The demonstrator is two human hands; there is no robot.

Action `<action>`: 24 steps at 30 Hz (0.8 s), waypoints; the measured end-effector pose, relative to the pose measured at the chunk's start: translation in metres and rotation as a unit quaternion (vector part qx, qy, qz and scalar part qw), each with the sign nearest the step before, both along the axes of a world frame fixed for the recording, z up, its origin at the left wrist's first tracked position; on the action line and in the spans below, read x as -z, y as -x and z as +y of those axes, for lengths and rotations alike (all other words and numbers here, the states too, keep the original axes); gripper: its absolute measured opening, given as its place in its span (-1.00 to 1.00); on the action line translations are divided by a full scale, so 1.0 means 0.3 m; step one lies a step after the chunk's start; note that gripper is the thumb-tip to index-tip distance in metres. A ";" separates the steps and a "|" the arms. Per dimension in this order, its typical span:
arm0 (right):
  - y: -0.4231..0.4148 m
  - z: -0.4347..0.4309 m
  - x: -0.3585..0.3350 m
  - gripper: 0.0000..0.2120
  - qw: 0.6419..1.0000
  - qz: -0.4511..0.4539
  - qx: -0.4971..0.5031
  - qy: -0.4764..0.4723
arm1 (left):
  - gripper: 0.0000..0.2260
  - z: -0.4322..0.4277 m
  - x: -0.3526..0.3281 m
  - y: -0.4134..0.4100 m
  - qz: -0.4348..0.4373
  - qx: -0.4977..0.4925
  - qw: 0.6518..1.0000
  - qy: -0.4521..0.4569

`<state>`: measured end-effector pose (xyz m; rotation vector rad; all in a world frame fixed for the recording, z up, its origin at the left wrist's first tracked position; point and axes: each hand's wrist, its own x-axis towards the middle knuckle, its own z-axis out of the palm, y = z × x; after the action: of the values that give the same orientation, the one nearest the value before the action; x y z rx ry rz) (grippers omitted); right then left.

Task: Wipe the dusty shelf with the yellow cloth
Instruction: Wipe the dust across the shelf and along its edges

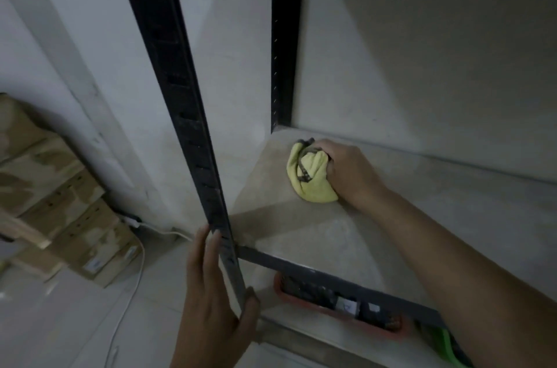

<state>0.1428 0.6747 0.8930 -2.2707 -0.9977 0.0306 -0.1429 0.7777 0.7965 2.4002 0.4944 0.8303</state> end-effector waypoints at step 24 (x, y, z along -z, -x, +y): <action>0.174 -0.575 0.029 -0.51 0.986 -0.017 0.119 0.112 | -0.49 0.113 -0.126 -0.169 -0.115 0.055 0.976 0.179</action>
<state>0.0905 0.5022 0.8841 -2.5911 -0.7652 0.0030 -0.0923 0.8117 0.8344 1.9549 0.3789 0.8742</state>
